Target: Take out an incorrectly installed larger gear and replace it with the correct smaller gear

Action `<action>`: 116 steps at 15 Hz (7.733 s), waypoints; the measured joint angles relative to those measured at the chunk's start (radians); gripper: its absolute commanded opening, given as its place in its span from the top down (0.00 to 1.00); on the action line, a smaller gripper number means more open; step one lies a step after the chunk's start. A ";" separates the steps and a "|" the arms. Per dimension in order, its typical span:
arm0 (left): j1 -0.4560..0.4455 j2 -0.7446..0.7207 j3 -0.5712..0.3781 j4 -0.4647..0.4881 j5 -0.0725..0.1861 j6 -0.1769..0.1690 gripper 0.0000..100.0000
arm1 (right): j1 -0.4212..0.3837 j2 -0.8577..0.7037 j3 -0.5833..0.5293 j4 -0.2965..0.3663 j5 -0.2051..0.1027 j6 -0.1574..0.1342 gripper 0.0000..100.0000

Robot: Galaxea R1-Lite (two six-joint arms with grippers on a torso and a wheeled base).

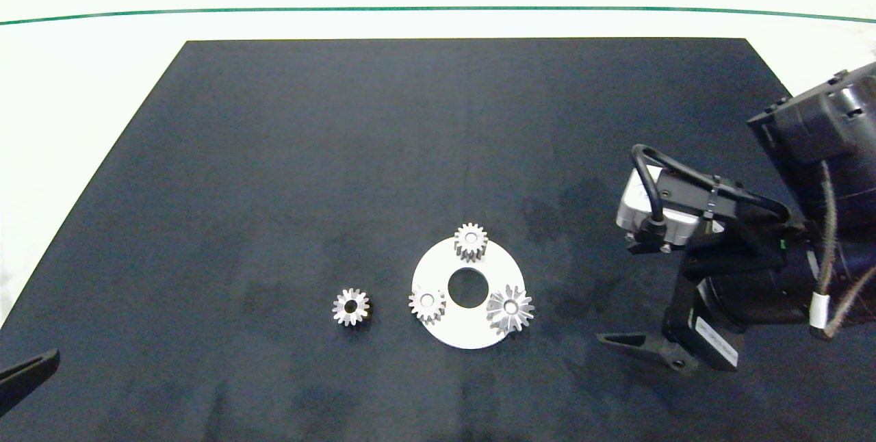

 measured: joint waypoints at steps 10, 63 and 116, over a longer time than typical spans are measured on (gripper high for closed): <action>0.001 0.010 -0.012 -0.020 0.000 0.000 0.00 | 0.129 0.182 -0.091 -0.003 -0.119 -0.055 0.00; 0.000 -0.013 -0.007 -0.014 0.003 0.001 0.00 | 0.203 0.431 -0.257 -0.003 -0.205 -0.055 0.69; 0.011 -0.001 0.027 -0.018 0.013 0.009 0.00 | -0.191 0.291 -0.167 -0.027 -0.254 0.443 0.00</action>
